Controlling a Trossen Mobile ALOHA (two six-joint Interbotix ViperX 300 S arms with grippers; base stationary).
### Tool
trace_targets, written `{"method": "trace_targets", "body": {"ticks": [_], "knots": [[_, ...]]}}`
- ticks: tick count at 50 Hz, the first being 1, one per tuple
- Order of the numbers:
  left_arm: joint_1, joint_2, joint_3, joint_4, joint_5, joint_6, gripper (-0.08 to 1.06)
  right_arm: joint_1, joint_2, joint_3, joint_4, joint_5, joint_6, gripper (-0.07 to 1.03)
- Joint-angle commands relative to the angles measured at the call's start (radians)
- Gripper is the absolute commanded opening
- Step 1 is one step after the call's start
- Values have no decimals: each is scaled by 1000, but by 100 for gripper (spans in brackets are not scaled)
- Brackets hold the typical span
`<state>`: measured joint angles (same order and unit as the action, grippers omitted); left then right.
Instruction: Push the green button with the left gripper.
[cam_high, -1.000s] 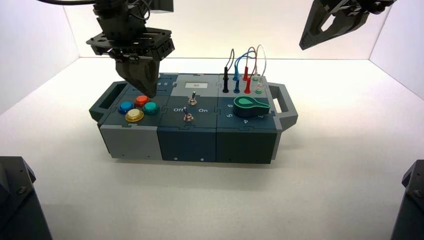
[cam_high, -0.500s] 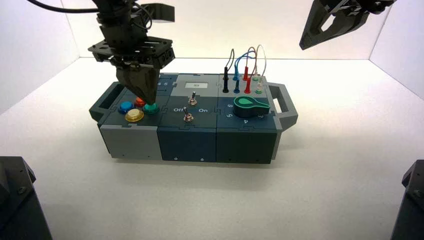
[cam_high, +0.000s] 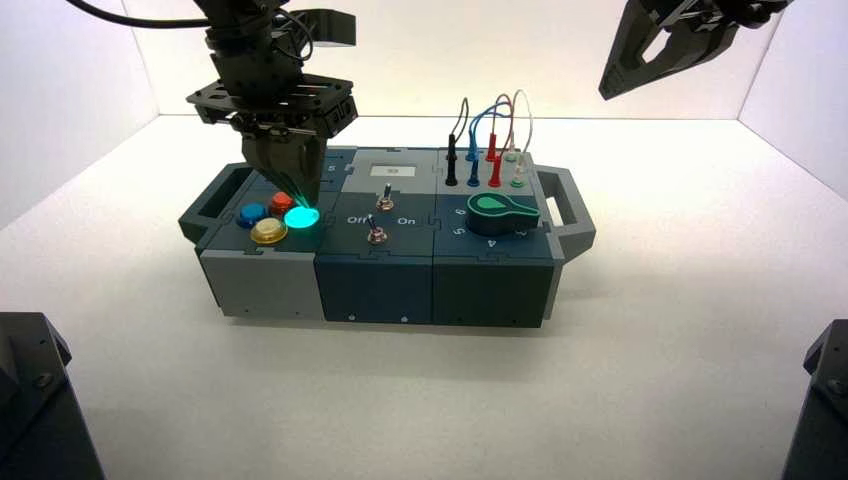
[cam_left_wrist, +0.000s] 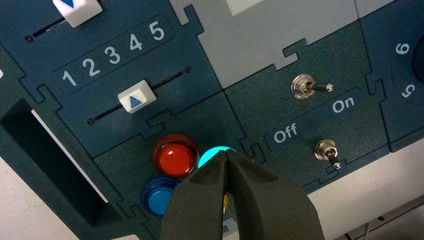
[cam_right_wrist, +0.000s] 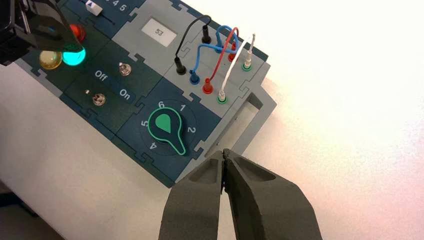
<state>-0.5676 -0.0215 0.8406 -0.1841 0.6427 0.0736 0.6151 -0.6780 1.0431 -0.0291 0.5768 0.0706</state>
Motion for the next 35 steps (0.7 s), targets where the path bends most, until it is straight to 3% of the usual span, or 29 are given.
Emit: {"method": "trace_targets", "body": {"ticks": [1, 19, 35], "knots": [[-2, -5, 12, 3, 6, 3, -3, 5, -6, -32, -2, -5, -2, -2], [-3, -75, 35, 0, 5, -5, -3, 5, -21, -34, 2, -3, -2, -2], [-2, -184, 41, 0, 41, -35, -3, 5, -2, -34, 5, 9, 5, -2]]}}
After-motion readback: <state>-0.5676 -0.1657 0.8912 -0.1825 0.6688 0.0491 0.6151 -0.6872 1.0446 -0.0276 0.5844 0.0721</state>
